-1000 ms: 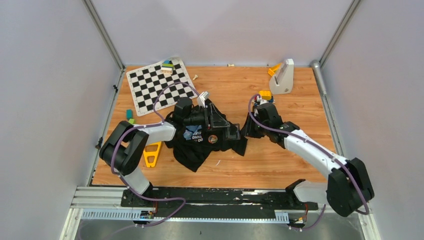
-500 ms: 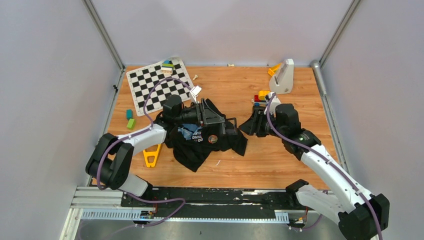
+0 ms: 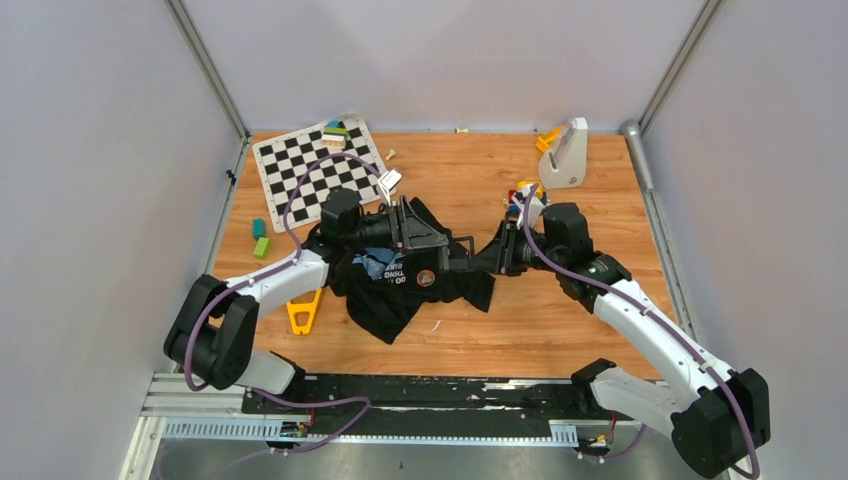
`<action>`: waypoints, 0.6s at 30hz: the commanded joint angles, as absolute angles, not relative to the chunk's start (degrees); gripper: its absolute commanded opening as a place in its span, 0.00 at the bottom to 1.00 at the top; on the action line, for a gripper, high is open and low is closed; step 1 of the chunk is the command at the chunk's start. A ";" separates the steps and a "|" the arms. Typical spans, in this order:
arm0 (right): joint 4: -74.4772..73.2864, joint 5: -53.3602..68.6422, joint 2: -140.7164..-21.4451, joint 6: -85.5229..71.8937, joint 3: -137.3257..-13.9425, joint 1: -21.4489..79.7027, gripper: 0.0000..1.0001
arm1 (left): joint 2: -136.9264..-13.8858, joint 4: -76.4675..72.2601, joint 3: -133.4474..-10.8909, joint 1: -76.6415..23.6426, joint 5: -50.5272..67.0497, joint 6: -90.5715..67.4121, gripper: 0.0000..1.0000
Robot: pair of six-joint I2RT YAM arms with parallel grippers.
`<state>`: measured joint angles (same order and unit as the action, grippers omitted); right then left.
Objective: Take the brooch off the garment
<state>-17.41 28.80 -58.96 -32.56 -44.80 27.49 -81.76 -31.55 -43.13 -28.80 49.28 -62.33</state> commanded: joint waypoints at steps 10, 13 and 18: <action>-21.53 30.01 -55.49 -35.13 -48.32 23.05 0.00 | -78.83 -42.97 -37.31 -25.71 49.94 -66.36 0.72; -29.73 25.47 -57.36 -32.82 -51.56 23.05 0.00 | -77.40 -38.92 -36.46 -24.43 48.95 -62.91 0.89; -36.01 18.66 -58.25 -30.63 -54.16 23.08 0.00 | -74.36 -20.29 -38.32 -24.35 42.56 -49.68 0.99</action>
<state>-29.12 26.26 -58.22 -33.04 -50.52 23.18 -78.15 -33.43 -36.80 -24.38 47.70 -60.82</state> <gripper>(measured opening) 0.069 0.963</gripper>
